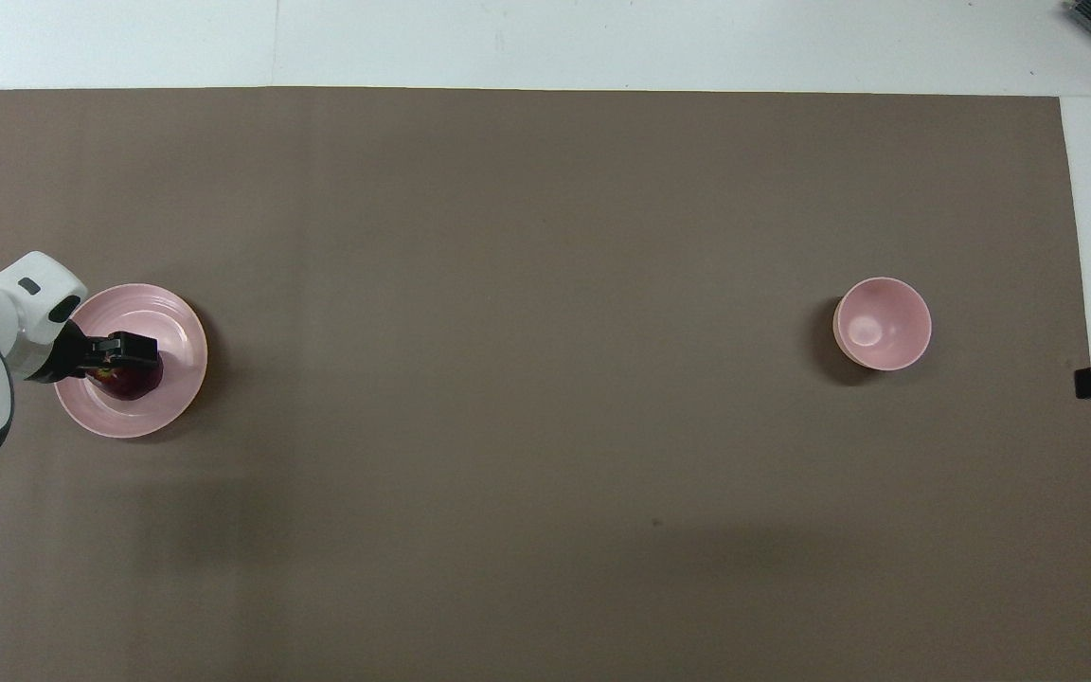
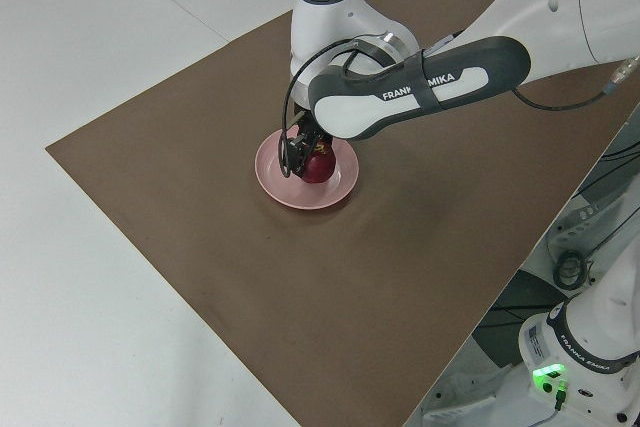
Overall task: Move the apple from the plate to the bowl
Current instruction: 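Lower the left gripper over the red apple on the pink plate, then close the left gripper around the red apple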
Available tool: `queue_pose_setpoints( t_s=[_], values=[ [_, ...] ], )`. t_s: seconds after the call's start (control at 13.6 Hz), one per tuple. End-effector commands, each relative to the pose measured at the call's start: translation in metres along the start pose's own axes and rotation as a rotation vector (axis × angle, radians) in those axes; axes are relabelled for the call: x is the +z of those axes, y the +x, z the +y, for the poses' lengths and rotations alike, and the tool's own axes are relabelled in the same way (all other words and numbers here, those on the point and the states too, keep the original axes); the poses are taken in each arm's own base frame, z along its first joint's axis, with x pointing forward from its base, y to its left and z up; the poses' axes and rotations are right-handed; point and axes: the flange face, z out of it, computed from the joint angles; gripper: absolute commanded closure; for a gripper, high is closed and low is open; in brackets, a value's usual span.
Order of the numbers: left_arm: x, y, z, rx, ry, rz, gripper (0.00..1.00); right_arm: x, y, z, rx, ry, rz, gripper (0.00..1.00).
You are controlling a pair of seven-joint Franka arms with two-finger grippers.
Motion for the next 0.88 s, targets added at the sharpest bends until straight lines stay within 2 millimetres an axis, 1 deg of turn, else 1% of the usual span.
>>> queue_pose_setpoints(
  t_s=[0.0, 0.07, 0.22, 0.37, 0.51, 0.59, 0.73, 0.81],
  values=[
    [0.000, -0.012, 0.003, 0.007, 0.010, 0.011, 0.00, 0.001, -0.005, 0.004, -0.027, 0.002, 0.009, 0.00],
    [-0.001, -0.012, 0.003, 0.021, 0.012, 0.016, 0.00, 0.001, -0.005, 0.004, -0.027, 0.002, 0.009, 0.00],
    [0.004, -0.007, 0.005, 0.023, 0.013, 0.034, 0.00, 0.001, -0.006, 0.004, -0.028, 0.002, 0.007, 0.00],
    [0.002, -0.002, 0.004, 0.026, 0.016, 0.075, 0.00, 0.001, -0.006, 0.004, -0.028, 0.002, 0.007, 0.00],
    [0.005, -0.004, 0.004, 0.028, 0.014, 0.059, 0.01, 0.001, -0.006, 0.004, -0.028, 0.002, 0.007, 0.00],
    [0.004, -0.004, 0.004, 0.026, 0.014, 0.057, 0.20, 0.001, -0.006, 0.004, -0.028, 0.002, 0.007, 0.00],
    [0.005, -0.008, 0.003, 0.023, 0.013, 0.037, 0.30, 0.001, -0.006, 0.004, -0.028, 0.002, 0.007, 0.00],
    [0.005, -0.009, 0.002, 0.021, 0.012, 0.028, 0.29, 0.001, -0.006, 0.004, -0.028, 0.002, 0.007, 0.00]
  ],
)
